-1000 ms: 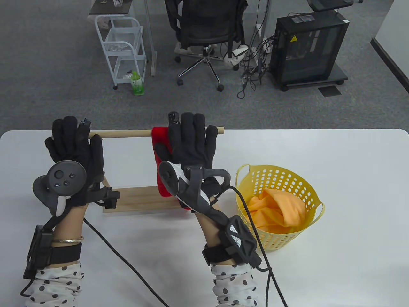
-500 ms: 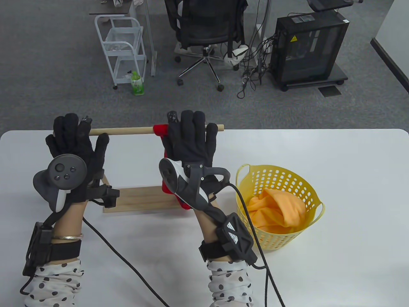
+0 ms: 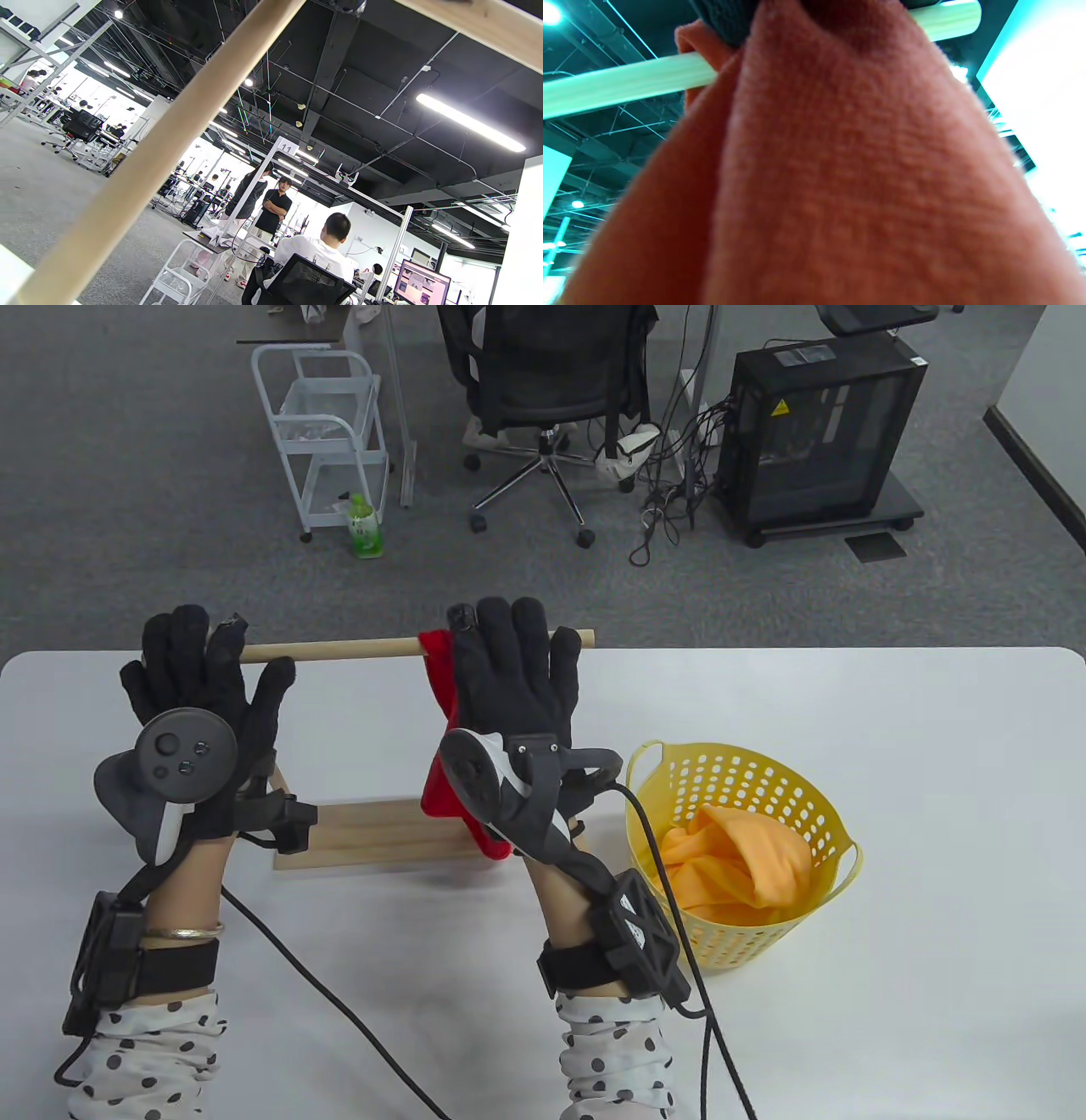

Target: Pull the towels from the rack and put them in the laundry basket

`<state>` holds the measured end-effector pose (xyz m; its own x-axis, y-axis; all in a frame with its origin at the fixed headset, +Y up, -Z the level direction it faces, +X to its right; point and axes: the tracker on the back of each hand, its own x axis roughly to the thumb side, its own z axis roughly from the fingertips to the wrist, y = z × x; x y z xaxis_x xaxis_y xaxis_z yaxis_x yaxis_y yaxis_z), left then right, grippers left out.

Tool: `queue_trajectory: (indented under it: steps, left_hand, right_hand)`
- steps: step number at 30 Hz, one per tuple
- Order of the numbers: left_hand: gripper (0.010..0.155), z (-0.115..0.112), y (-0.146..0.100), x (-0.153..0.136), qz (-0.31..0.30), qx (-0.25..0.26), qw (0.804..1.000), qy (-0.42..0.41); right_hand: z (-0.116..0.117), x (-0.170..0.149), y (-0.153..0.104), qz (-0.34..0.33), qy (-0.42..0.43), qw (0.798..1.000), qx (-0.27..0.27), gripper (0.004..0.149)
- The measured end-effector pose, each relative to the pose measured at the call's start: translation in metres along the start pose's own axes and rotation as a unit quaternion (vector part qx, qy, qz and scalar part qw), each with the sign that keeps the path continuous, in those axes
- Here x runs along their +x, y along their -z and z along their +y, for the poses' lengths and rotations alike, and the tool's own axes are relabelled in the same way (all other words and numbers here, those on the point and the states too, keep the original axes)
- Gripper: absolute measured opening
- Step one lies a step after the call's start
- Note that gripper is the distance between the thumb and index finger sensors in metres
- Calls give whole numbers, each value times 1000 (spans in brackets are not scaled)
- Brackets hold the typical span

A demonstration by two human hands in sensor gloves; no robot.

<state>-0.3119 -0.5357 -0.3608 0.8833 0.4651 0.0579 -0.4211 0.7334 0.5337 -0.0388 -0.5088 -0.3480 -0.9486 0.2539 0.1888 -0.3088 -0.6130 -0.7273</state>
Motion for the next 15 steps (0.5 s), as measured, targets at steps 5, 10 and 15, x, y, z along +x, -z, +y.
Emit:
queue_trajectory:
  steps: [5,10,15]
  left_hand:
    - [69,0,0,0,0,1,1000,0]
    - [69,0,0,0,-1,3,1000,0]
    - [69,-1,0,0,-1,3,1000,0]
  right_hand:
    - [-7,-1,-1,-5,42,999,10,43]
    - [-12,1,-12,-25,92,995,26,43]
    - [-15,7,-26,-88,80,992,37,43]
